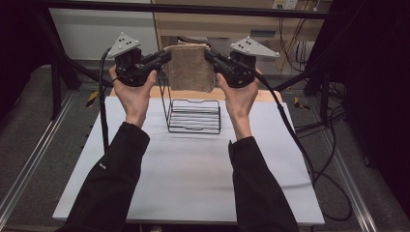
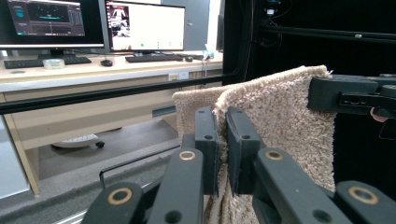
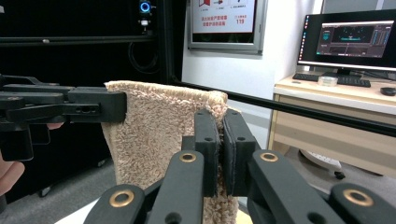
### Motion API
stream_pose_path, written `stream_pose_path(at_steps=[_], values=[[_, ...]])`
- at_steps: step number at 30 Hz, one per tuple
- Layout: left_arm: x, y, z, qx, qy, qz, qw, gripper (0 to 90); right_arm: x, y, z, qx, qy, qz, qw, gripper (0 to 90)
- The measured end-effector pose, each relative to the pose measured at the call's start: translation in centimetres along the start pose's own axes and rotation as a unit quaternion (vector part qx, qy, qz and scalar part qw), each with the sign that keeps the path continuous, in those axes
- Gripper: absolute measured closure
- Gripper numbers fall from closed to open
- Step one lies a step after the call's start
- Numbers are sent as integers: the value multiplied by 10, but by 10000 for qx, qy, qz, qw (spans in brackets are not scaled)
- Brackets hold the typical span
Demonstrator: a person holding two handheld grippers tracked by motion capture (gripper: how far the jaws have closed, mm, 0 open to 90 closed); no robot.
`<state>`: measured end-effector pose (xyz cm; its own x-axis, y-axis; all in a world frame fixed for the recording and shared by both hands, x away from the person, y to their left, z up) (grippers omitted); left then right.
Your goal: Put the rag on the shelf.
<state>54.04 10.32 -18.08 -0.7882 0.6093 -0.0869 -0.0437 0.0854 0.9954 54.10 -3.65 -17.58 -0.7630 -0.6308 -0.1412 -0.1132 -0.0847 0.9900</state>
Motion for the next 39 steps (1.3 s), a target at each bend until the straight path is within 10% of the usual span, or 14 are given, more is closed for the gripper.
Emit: stream_pose_path(at_steps=[39], values=[[-47, -8, 34, -110, 173, 138, 9997, 841, -54, -16, -45, 70, -252, 161, 9995, 865]])
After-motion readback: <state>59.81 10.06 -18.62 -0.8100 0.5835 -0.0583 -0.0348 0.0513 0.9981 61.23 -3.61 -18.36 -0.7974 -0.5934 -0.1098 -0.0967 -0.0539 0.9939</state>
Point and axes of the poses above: each handheld gripper's, and its own axes: x roughly backward along the jaws, y roughly out of its top, z roughly to its left, the point moved 10 cm from there along -x, roughly forward along the jaws, and after that the axes turned 10 degrees about -z, right-handed, at the moved point
